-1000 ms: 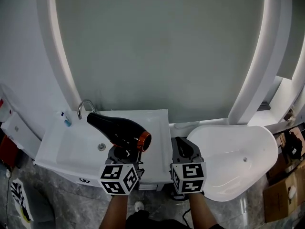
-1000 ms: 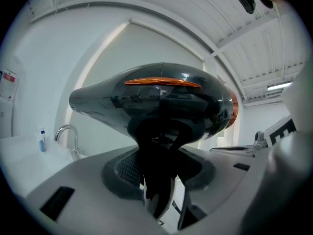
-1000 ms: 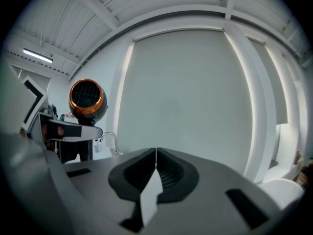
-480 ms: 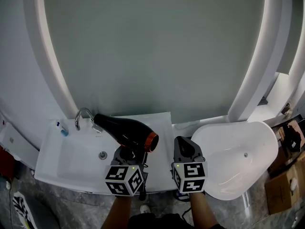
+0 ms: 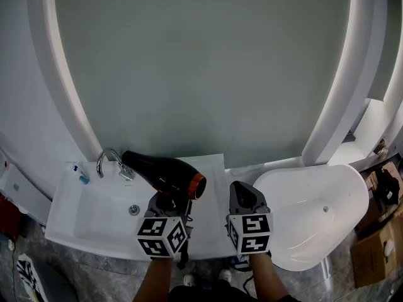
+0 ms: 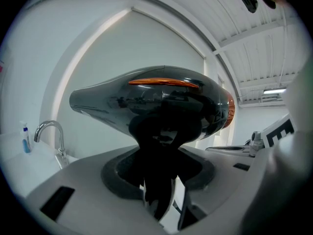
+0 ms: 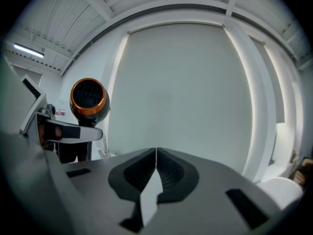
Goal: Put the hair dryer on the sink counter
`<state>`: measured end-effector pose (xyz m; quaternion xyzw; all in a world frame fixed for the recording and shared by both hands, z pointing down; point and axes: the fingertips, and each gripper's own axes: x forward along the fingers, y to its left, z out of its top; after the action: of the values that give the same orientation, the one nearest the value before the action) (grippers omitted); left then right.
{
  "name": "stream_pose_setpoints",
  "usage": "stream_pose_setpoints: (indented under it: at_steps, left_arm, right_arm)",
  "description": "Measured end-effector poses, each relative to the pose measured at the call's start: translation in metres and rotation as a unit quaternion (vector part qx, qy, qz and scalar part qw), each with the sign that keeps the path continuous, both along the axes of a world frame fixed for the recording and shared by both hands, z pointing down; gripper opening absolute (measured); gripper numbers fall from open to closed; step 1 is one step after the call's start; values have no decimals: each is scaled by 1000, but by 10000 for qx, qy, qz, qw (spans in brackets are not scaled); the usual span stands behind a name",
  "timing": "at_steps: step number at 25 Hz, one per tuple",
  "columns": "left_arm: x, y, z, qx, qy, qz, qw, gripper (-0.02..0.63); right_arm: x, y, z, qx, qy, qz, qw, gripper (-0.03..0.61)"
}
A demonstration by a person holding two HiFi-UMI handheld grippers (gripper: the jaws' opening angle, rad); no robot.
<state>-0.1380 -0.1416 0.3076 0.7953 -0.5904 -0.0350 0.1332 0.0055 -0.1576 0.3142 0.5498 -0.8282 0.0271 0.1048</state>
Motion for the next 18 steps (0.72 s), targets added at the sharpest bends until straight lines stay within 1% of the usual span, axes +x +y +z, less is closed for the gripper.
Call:
stream_pose_setpoints:
  at_steps: [5,8,18]
  left_arm:
    - [10,-7,5,-53,18,-59,10000,178]
    - [14,-13,9,-123,-39,-111,9999,178]
    - [19,-44,40,-510,-52,-202,9985,178]
  right_arm:
    - [9,-10,3,-48,-39,-75,10000,21]
    - [11,-15,11,-143,-30,-126,9998,21]
    - [16,-43,43,-488,-43,-168,9987,21]
